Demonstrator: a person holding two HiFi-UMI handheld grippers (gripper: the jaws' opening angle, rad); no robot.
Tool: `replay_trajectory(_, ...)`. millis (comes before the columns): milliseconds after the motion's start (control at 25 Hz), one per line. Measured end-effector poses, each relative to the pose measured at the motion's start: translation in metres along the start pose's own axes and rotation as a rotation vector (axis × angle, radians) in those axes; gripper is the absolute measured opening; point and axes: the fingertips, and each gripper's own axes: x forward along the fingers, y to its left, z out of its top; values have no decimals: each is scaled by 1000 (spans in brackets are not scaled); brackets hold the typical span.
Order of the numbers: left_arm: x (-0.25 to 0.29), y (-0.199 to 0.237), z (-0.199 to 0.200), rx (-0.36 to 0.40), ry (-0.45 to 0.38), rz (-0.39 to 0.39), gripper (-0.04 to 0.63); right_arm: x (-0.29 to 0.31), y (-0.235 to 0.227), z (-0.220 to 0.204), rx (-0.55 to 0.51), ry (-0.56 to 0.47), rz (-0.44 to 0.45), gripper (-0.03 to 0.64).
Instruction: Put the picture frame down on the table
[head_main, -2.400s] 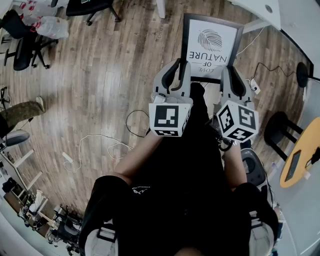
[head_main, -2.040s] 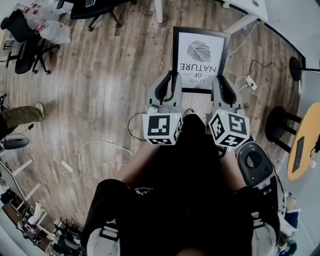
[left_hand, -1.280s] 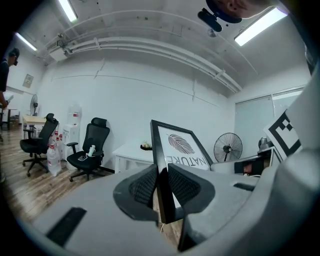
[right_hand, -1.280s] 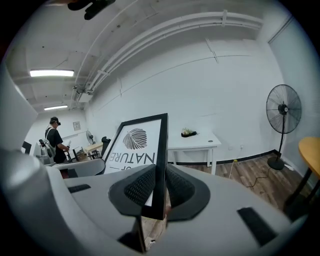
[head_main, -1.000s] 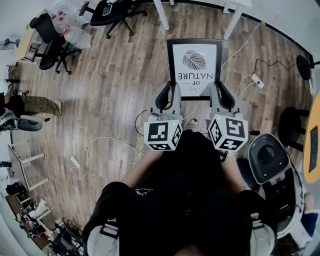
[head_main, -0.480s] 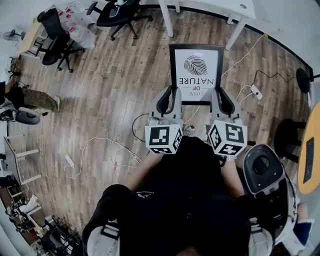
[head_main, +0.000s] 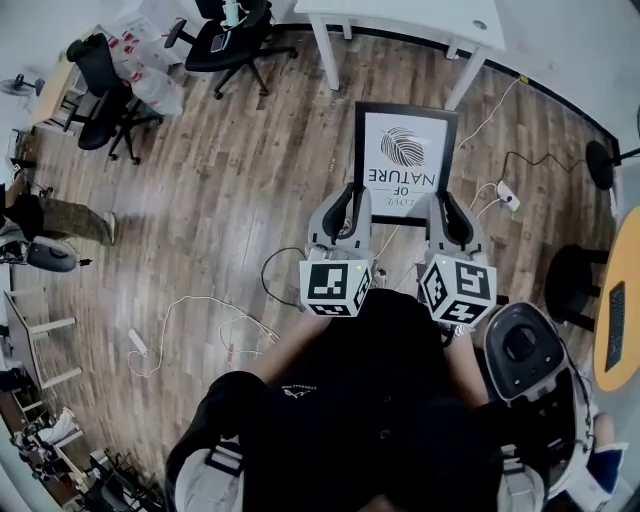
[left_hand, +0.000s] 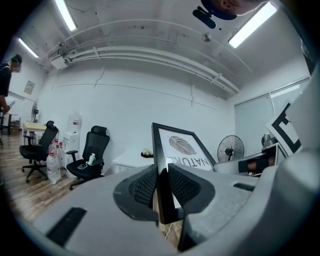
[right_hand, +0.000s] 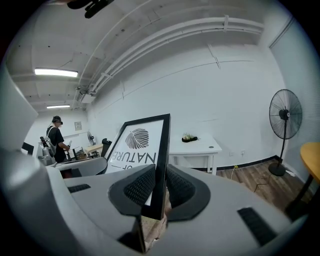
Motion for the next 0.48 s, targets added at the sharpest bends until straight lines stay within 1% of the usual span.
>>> replay_trajectory(200,35,24,2,-31,21,-23,75,39,0,9,1,29,-31,67)
replay_trajectory(360,83,68,22,-48,38,-26,75,96,15,37,-17,46,-42,67)
replay_trajectory(480,94,79,21,-52,38,-20,74,110,17,36,-12,47,-42,67)
